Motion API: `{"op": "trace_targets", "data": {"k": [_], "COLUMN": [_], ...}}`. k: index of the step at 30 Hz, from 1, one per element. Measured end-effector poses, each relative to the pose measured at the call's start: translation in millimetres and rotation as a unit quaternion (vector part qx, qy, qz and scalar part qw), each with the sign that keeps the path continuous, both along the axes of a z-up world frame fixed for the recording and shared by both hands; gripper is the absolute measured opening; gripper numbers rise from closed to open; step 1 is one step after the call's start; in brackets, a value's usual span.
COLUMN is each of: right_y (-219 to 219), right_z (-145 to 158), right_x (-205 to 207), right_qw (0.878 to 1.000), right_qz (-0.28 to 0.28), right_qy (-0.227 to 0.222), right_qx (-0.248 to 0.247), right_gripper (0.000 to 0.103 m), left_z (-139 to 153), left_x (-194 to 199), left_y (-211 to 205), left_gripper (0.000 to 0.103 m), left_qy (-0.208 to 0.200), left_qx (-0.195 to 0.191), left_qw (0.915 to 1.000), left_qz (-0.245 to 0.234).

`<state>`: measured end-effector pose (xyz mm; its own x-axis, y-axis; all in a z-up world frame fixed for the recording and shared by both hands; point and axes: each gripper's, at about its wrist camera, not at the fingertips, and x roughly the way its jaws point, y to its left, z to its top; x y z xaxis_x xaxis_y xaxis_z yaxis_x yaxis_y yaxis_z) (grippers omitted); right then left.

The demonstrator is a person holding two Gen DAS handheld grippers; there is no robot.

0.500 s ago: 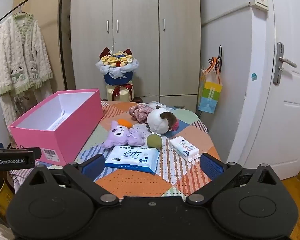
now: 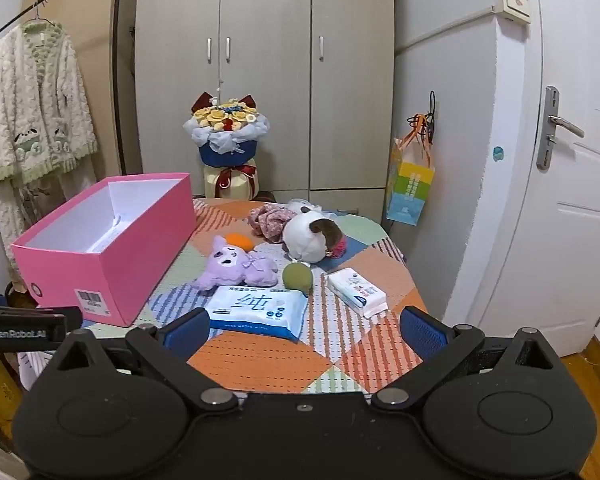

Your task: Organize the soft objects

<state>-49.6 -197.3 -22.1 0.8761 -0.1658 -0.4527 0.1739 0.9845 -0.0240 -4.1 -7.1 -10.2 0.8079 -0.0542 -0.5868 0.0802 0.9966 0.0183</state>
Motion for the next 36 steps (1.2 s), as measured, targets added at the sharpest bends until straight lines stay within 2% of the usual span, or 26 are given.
{"op": "trace_targets", "data": {"k": [8,23,36], "right_y": [-9,-15,-11], "right_z": [-4,-15,-14], "right_x": [2,7,1], "right_qw": [1.0,1.0,1.0], "right_qz": [-0.001,0.015,0.016], "right_qy": [0.004,0.011,-0.003], "right_qx": [0.001,0.012,-0.002], "right_gripper": [0.102,0.102,0.102], "left_z": [-1,-10,-14], "left_x": [0,3,4], "left_y": [-4,-8,-7], "left_gripper": [0.103,0.103,0.103], "left_qy": [-0.025,-0.028,-0.029], "left_qx": [-0.003,0.004,0.001], "left_qw": [0.9996,0.9996,0.9995], "left_qz": [-0.015,-0.001,-0.016]}}
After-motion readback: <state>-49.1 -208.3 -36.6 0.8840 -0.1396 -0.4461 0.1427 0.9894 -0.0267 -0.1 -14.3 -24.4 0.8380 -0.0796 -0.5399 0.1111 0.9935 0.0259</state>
